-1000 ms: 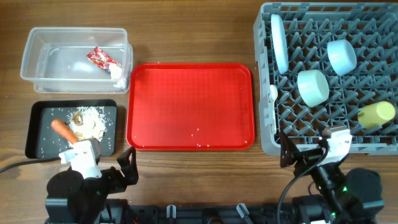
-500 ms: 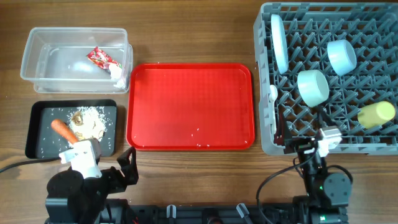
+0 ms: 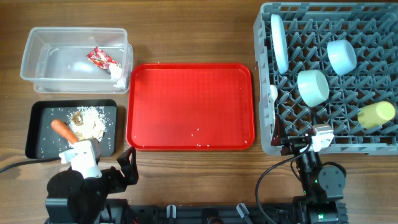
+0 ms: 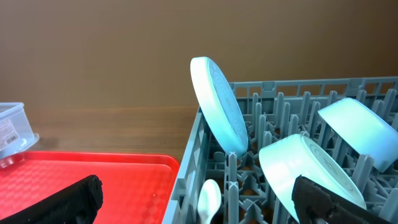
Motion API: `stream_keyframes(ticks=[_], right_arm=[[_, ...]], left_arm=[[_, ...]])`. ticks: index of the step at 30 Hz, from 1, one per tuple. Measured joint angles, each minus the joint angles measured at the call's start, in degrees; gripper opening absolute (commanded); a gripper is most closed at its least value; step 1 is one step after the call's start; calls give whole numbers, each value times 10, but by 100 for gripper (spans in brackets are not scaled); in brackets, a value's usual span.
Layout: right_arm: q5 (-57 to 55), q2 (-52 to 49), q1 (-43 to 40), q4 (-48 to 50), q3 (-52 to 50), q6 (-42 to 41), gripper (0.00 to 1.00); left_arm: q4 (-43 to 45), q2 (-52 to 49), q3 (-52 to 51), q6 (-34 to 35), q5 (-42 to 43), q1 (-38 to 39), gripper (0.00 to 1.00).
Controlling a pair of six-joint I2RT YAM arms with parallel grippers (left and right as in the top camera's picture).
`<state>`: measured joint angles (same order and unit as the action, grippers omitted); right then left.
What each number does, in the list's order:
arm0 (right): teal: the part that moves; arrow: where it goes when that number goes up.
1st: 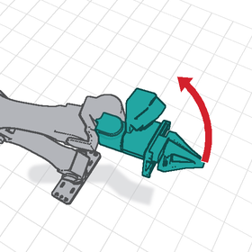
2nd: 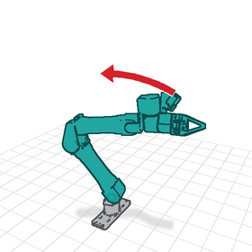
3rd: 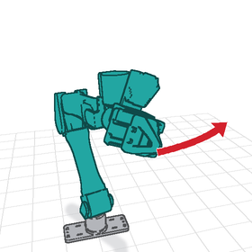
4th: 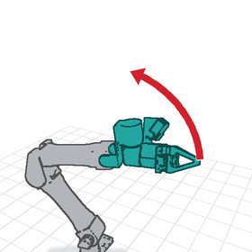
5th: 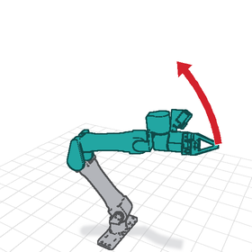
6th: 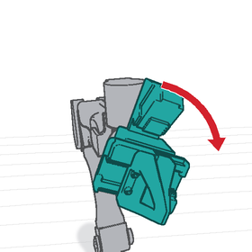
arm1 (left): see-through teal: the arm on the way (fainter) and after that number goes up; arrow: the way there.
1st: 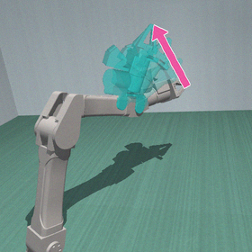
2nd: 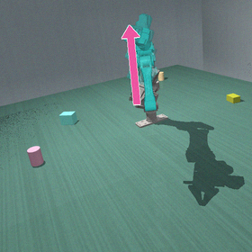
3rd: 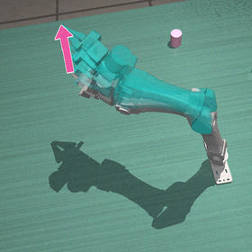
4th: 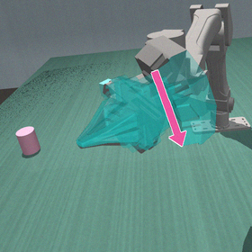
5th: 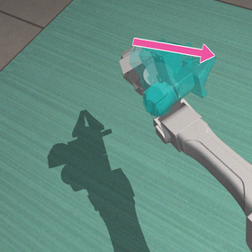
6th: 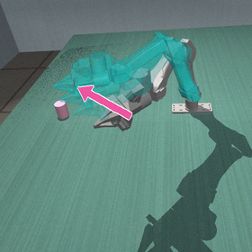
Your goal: Sort waste into correct bins and load items into the dishwasher rack
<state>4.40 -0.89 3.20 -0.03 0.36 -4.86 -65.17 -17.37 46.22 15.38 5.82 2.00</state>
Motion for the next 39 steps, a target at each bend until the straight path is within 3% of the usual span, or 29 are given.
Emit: stream_keyframes(ticks=[31, 36, 39], right_arm=[[0, 0, 0, 0, 0, 0, 100], [0, 0, 0, 0, 0, 0, 100], [0, 0, 0, 0, 0, 0, 100]], left_arm=[[-8, 19, 0, 0, 0, 0, 100], [75, 64, -49, 0, -12, 0, 100], [184, 107, -153, 0, -29, 0, 100]])
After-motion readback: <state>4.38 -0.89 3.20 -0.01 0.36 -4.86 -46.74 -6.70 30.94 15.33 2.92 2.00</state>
